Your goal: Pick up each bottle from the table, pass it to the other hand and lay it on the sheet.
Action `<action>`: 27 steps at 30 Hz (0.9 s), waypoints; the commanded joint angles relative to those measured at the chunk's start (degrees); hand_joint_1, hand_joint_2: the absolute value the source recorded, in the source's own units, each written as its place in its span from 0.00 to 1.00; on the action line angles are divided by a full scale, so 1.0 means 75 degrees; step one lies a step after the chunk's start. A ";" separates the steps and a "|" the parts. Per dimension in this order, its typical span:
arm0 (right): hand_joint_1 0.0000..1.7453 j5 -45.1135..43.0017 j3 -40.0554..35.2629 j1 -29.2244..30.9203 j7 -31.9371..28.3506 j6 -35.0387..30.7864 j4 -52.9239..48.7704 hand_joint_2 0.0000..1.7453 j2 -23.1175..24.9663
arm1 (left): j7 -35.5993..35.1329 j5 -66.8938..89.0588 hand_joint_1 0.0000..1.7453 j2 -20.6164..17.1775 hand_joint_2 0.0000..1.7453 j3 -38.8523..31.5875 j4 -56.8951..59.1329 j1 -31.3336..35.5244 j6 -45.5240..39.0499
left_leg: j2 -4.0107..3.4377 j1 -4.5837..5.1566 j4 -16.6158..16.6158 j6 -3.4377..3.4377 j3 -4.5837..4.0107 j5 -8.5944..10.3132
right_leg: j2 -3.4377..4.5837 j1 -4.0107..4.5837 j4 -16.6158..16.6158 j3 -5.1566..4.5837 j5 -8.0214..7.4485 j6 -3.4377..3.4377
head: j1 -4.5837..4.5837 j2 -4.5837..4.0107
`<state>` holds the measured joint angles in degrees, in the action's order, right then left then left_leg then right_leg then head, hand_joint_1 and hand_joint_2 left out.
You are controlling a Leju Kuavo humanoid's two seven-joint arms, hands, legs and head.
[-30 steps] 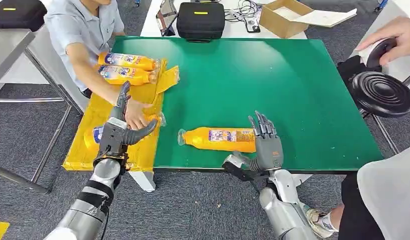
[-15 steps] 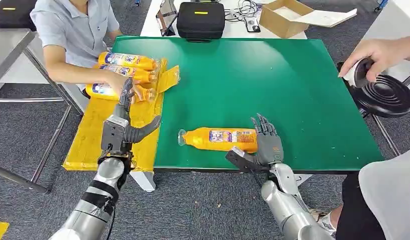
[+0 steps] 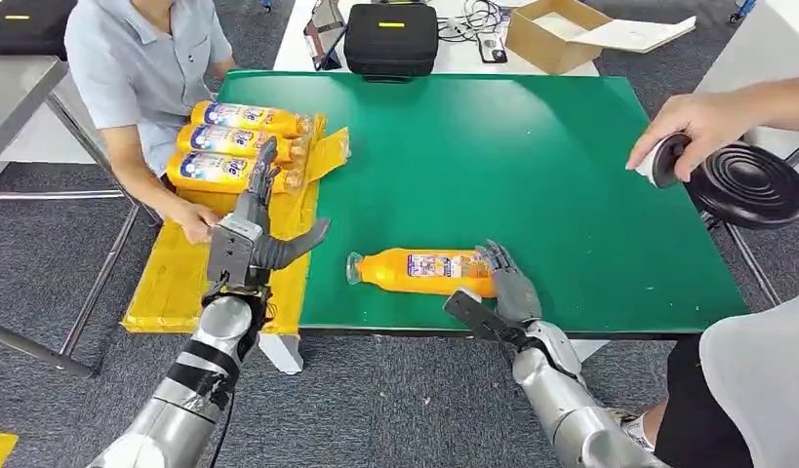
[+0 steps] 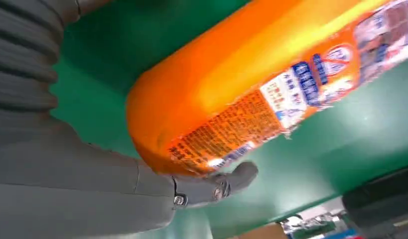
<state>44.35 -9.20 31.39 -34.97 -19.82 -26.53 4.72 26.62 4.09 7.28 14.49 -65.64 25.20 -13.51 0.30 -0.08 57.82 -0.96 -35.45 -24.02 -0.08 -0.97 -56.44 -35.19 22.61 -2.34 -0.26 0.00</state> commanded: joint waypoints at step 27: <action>0.00 0.1513 -0.1017 0.1169 0.1704 -0.0036 0.1431 1.00 -0.0459 | -0.0485 -0.1396 0.00 0.0390 1.00 0.0174 0.1745 0.1142 0.1082 | 0.0008 -0.0005 0.0003 0.0005 0.0030 -0.0011 | -0.0009 0.0007 -0.0001 0.0034 0.0013 0.0013 | -0.0003 0.0000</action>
<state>57.05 -15.43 37.23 -22.73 -22.18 -21.00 1.70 23.30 -5.99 9.49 16.52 -57.59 30.93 -5.49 0.32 -0.08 57.83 -0.98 -35.44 -24.01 -0.09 -0.98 -56.44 -35.16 22.60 -2.35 -0.28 0.00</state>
